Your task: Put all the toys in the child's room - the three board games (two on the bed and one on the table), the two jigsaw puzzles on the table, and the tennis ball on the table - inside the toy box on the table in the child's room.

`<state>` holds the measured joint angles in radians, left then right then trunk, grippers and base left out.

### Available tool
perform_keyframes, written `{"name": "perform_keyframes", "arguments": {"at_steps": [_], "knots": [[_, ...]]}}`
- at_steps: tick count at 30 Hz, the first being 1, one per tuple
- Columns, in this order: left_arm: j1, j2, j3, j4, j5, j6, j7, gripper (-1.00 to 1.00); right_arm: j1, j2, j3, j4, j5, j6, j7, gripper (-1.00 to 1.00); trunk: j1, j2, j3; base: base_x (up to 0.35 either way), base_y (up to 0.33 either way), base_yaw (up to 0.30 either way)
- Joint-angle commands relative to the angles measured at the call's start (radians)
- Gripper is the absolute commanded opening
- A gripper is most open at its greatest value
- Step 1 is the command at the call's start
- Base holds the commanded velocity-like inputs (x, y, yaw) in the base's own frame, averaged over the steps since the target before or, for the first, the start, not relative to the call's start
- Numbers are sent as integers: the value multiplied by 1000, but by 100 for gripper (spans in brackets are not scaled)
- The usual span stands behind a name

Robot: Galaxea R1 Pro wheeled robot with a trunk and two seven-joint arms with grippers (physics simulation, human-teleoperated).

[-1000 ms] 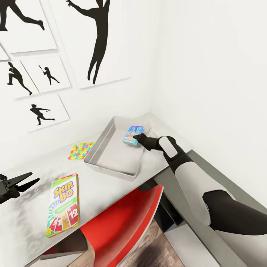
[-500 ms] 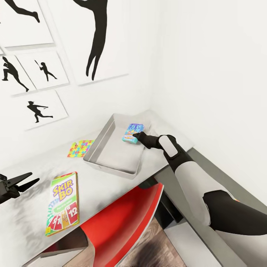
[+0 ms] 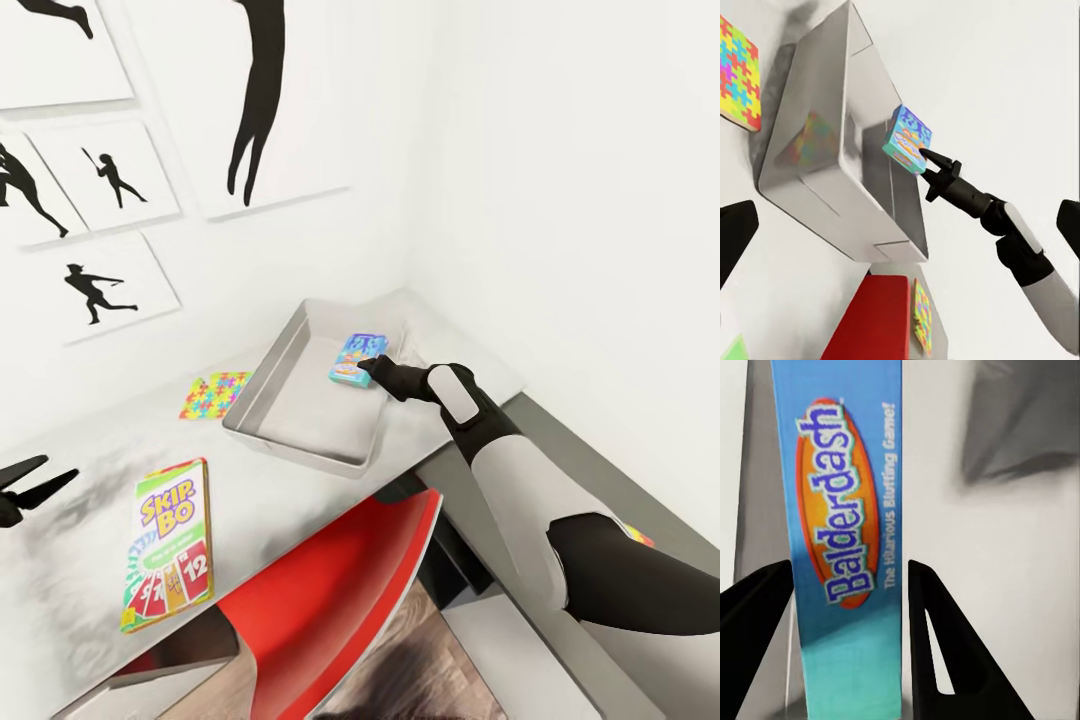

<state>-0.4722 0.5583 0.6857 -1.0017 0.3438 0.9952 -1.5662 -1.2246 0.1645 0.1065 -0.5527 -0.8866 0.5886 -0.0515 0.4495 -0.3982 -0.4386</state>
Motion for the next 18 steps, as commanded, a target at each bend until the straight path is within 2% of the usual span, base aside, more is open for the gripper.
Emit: {"name": "perform_keyframes", "arguments": {"at_steps": [1,3,6,18], "knots": [[11,8,0,0,32,11,-5,100,-1,0,2,-1,-7,2,-5,-100,1,-2,-3,0,0,0],[30,19,0,-4,75,11,-5,100,-1,-1,2,-1,-7,2,-5,-100,1,-2,-6,0,0,0],[41,27,-1,-6,96,11,-5,100,-1,-1,2,-1,-7,2,-5,-100,1,-2,-11,0,0,0],[46,29,-2,-9,106,10,-5,100,0,0,2,-7,-7,2,-5,-100,1,-2,-31,0,0,0]]}}
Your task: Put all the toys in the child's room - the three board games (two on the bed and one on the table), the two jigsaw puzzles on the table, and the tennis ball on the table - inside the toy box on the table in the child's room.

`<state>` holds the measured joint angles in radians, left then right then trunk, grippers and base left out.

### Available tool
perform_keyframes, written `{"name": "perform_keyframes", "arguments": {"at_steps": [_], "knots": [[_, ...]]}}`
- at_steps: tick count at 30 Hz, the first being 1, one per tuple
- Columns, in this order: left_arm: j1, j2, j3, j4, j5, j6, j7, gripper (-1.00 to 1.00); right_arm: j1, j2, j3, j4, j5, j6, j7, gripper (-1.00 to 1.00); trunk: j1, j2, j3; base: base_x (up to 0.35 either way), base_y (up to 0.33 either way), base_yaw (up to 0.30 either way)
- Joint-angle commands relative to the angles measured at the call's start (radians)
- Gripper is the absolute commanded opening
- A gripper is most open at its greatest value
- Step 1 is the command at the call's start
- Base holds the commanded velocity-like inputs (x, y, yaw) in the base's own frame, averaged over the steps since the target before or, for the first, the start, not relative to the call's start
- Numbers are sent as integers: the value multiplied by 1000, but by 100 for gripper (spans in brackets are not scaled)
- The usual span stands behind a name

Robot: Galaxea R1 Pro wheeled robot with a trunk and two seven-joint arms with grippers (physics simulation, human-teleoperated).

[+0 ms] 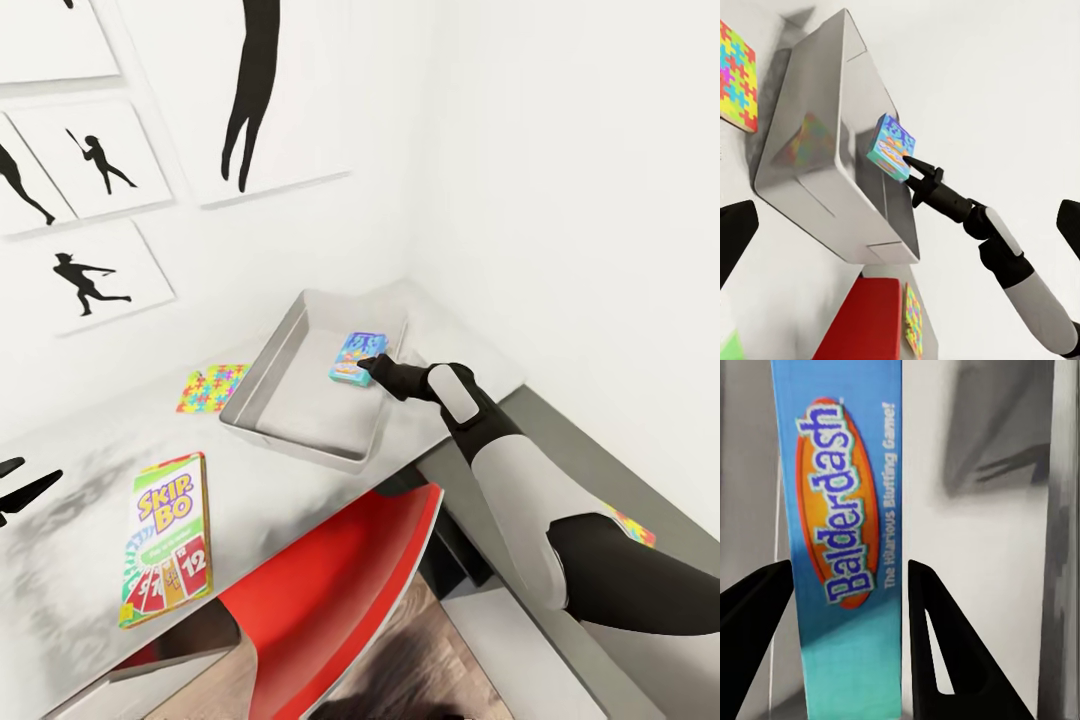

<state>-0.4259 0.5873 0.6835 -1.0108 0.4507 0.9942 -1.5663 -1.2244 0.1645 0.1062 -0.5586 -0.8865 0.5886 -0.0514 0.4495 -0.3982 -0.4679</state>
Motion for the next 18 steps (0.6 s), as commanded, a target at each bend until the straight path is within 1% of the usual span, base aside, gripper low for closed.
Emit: {"name": "perform_keyframes", "arguments": {"at_steps": [1,7,9,10,13,15,16,18], "knots": [[-1,0,0,0,-1,11,-5,100,-1,-1,2,-3,-7,2,-6,-100,0,-2,-3,0,0,0],[-1,0,-1,0,-1,11,-5,100,1,-2,3,-60,-6,3,-9,-100,0,-2,-5,0,0,0],[-3,-11,-7,-5,0,9,5,100,-11,-9,-9,-72,-2,14,-16,-100,0,-2,-5,0,0,0],[-4,-12,-7,-5,0,9,5,100,-17,-9,-14,-77,-2,20,-16,-100,0,-2,-5,0,0,0],[-3,-13,-7,-5,0,8,4,100,-34,-7,-14,-95,-1,27,-15,-100,0,-2,-5,0,0,0],[-3,-17,-7,-5,0,4,4,100,-45,-2,-5,-107,2,38,-24,-100,0,-2,-5,0,0,0],[-3,-17,-7,-5,0,3,4,100,-51,-3,-3,-112,6,44,-30,100,0,-2,-5,0,0,0],[-3,-18,-7,-5,0,0,4,100,-62,-6,5,-111,16,55,-41,100,0,-2,-5,0,0,0]]}}
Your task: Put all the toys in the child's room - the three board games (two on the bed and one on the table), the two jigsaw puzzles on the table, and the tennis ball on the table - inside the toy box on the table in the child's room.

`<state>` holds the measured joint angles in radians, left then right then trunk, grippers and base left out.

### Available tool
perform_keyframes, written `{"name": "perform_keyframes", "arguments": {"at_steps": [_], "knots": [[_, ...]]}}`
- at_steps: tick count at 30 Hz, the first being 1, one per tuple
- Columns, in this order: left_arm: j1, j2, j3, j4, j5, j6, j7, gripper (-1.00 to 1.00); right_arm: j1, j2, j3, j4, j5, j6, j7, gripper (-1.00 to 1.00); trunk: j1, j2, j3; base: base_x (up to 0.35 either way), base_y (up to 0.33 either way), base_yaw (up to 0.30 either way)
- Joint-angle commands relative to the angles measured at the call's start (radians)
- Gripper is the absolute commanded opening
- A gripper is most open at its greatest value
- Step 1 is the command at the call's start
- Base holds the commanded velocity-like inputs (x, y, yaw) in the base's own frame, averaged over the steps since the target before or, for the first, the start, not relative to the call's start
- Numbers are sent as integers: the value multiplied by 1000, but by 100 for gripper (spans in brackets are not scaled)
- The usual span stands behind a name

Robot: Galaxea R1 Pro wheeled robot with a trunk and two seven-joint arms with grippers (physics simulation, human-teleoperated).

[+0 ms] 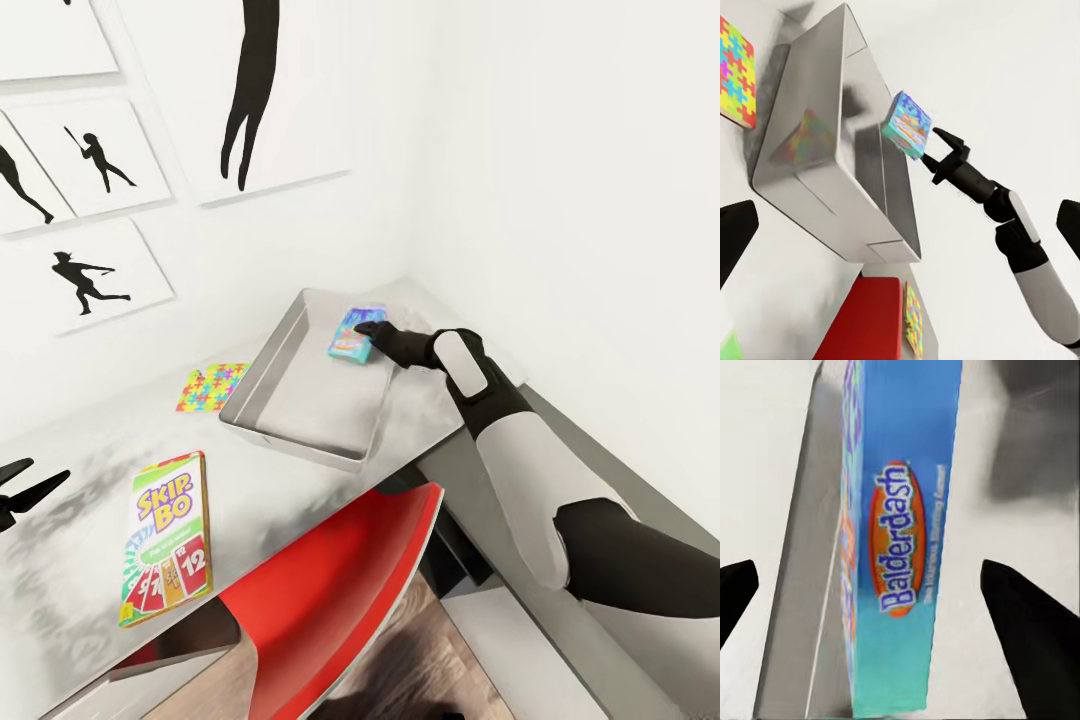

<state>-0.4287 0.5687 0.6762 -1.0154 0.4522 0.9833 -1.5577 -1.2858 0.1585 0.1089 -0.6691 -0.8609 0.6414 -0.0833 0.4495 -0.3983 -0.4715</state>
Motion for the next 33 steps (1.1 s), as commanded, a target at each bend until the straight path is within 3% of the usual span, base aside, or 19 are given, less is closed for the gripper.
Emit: {"name": "perform_keyframes", "arguments": {"at_steps": [1,9,33], "knots": [[0,0,0,0,-1,10,-4,100,-6,-2,3,5,-9,8,-15,100,1,-2,-2,0,0,0],[0,-1,0,0,-1,9,-5,100,-31,-5,5,18,-8,44,-59,100,1,-2,-2,0,0,0],[1,-1,7,1,-1,-14,-11,100,-30,-6,6,19,-7,44,-58,100,1,-2,0,0,0,0]]}}
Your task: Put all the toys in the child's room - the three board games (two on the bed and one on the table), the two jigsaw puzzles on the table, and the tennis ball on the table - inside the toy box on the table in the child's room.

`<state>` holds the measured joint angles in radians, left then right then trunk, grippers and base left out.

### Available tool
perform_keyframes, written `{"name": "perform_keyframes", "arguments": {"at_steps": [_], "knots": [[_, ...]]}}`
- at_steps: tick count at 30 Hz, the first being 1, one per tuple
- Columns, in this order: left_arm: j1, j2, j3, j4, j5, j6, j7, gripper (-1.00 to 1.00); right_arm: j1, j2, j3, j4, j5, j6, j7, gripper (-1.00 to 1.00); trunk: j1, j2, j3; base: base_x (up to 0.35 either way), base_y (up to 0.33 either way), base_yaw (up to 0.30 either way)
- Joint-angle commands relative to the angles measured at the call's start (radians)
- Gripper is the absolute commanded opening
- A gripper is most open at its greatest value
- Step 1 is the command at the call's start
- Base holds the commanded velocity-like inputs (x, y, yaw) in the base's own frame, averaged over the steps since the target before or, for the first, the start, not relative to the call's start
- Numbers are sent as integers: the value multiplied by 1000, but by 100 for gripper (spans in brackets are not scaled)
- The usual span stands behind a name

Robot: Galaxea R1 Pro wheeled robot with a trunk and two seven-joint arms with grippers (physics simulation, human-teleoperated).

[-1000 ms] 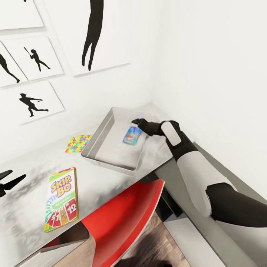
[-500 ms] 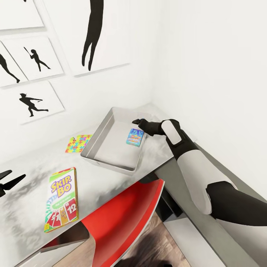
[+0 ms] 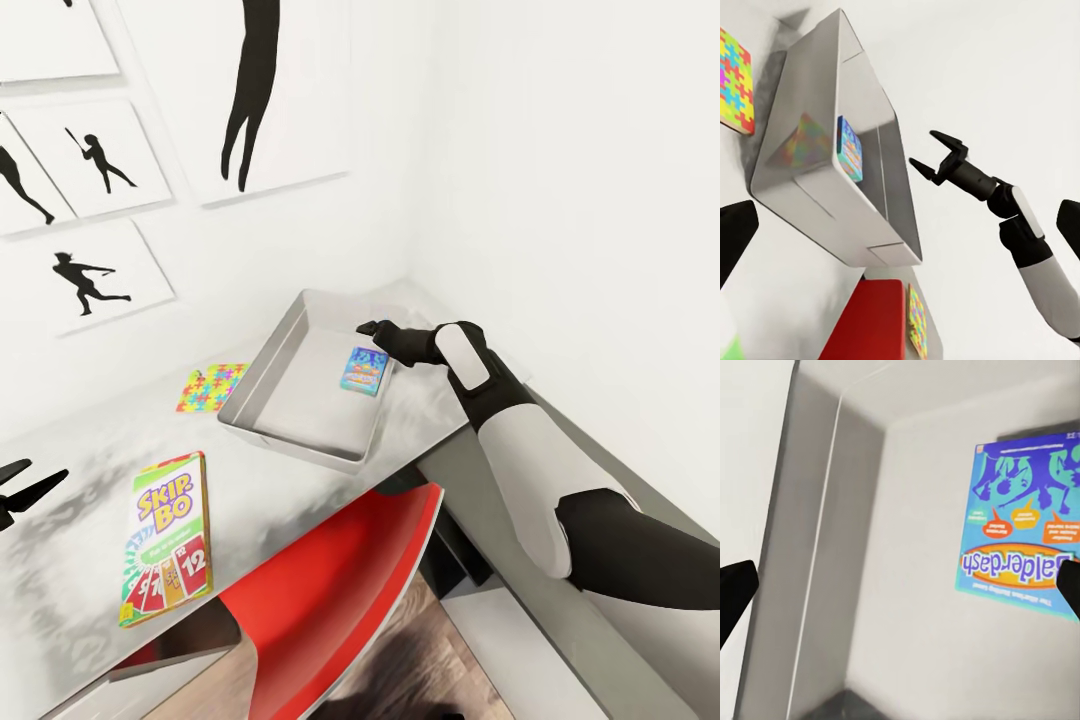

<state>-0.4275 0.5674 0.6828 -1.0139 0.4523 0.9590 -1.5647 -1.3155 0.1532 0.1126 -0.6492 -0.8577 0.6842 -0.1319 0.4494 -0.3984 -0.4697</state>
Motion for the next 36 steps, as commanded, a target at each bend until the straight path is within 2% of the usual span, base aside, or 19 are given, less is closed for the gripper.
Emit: {"name": "perform_keyframes", "arguments": {"at_steps": [1,21,31,36], "knots": [[-1,0,0,0,-1,11,-4,100,-1,-1,2,-1,-11,1,-10,100,1,-2,0,0,0,0],[8,12,16,-11,2,20,-6,100,-1,-1,-1,-11,-12,4,-6,100,1,-2,30,0,0,-8],[6,14,10,-14,2,23,-6,100,-1,-1,-2,-12,-12,5,-6,100,1,-2,46,-1,0,-70],[6,15,9,-14,2,23,-6,100,-1,-1,-1,-12,-12,4,-6,100,1,-2,54,-173,15,-78]]}}
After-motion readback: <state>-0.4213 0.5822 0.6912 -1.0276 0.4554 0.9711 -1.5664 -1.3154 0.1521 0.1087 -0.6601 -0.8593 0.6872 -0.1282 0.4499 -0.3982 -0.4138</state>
